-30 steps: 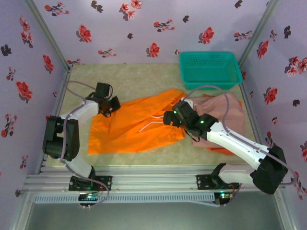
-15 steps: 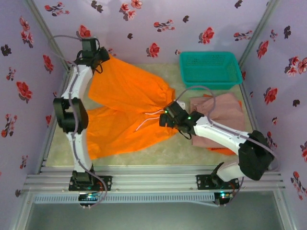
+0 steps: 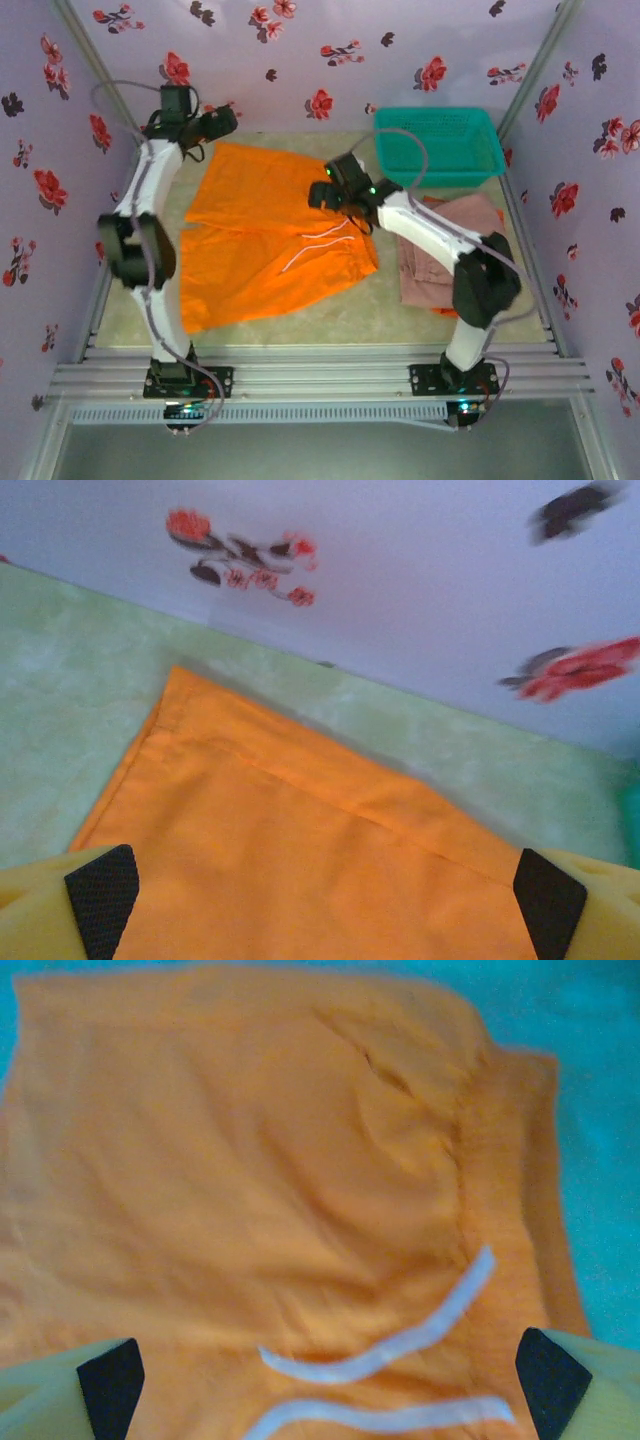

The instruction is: Fold and stack the shorts

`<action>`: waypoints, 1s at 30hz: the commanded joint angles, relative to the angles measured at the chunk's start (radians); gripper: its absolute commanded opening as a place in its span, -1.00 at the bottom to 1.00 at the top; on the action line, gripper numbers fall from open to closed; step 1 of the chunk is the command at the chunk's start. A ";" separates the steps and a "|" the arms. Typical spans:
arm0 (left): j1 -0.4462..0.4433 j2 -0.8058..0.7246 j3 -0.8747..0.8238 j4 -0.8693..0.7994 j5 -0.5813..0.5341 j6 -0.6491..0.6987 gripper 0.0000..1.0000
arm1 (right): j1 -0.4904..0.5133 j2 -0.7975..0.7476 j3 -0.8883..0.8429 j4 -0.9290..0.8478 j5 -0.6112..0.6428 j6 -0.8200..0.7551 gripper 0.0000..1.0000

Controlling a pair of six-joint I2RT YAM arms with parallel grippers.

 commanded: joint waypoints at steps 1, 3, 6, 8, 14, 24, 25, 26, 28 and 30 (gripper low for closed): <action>0.004 -0.266 -0.265 0.131 0.047 -0.113 0.99 | -0.039 0.177 0.214 -0.068 -0.086 -0.052 0.96; 0.003 -0.394 -0.474 0.187 0.070 -0.170 0.99 | -0.057 0.301 0.368 -0.125 -0.106 -0.060 0.96; -0.004 -0.552 -0.732 0.224 0.077 -0.237 0.99 | -0.089 0.478 0.588 -0.201 -0.159 -0.047 0.96; -0.013 -0.635 -0.876 0.233 0.076 -0.256 0.99 | -0.111 0.575 0.692 -0.221 -0.210 -0.024 0.95; -0.022 -0.739 -1.155 0.234 0.046 -0.258 0.99 | -0.152 0.716 0.790 -0.180 -0.279 0.010 0.94; -0.023 -0.637 -1.313 0.342 0.048 -0.277 0.99 | -0.203 0.824 0.848 -0.188 -0.250 0.025 0.93; -0.022 -0.620 -1.324 0.354 0.045 -0.277 0.99 | -0.209 0.832 0.852 -0.189 -0.243 0.022 0.93; -0.022 -0.600 -1.331 0.362 0.043 -0.275 0.99 | -0.214 0.838 0.856 -0.187 -0.236 0.023 0.93; -0.023 -0.561 -1.341 0.373 0.037 -0.273 0.98 | -0.225 0.848 0.863 -0.180 -0.234 0.024 0.93; -0.022 -0.524 -1.347 0.386 0.036 -0.273 0.99 | -0.234 0.863 0.887 -0.178 -0.232 0.025 0.93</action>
